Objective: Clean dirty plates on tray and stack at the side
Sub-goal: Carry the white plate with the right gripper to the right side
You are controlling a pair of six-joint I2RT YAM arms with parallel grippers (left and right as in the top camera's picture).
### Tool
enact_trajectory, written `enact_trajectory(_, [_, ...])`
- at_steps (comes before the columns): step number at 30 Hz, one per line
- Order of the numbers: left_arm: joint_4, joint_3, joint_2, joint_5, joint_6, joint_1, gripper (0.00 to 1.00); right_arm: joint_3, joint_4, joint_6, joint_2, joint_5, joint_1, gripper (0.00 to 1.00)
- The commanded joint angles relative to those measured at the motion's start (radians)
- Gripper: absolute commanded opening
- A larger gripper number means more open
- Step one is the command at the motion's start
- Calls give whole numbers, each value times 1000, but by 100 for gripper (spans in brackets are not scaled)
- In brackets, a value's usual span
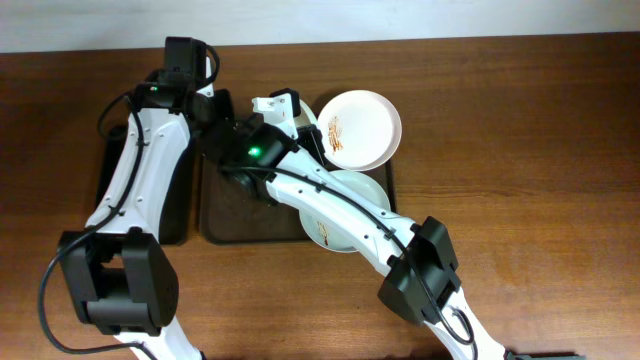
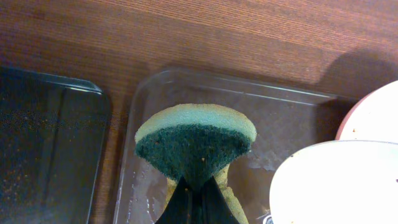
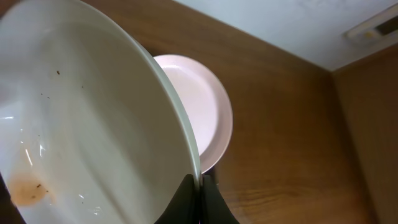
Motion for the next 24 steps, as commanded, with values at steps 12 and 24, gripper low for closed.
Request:
enact_trajectory(12, [-11, 4, -2, 37, -21, 55, 1, 13, -73, -24, -233, -456, -206, 4])
enact_trajectory(24, [-12, 4, -2, 63, -21, 55, 1, 3, -265, -196, -401, -757, -799, 4])
